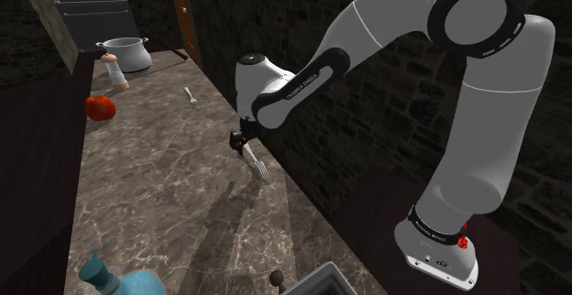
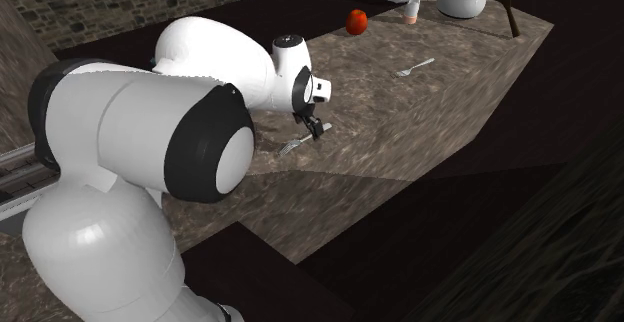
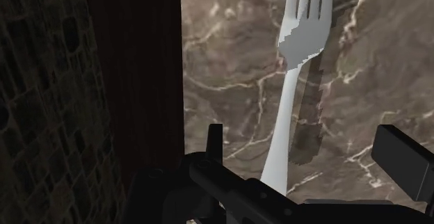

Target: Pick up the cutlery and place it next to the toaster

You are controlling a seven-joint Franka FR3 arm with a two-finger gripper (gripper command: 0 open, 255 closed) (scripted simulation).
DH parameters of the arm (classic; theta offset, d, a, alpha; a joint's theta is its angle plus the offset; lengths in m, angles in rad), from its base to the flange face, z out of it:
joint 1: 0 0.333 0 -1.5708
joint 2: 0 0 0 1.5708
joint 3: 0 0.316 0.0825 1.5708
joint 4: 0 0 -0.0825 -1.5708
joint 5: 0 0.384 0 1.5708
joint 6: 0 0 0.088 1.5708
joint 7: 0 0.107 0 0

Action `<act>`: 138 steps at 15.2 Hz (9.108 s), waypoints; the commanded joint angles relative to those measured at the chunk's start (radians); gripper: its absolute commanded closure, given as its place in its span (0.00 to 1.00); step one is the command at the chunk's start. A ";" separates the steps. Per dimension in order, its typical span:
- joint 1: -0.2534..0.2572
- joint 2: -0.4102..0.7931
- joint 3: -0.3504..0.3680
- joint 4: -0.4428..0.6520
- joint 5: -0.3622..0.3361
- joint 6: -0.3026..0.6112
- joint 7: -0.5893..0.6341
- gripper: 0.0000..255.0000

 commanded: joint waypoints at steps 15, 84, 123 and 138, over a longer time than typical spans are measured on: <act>0.006 0.065 -0.017 0.006 -0.037 0.056 0.023 1.00; 0.073 -0.300 0.120 0.296 0.150 -0.590 0.051 1.00; 0.463 0.006 0.479 0.484 -0.079 -0.647 0.843 1.00; 0.466 0.054 0.461 0.335 -0.131 -0.470 0.898 1.00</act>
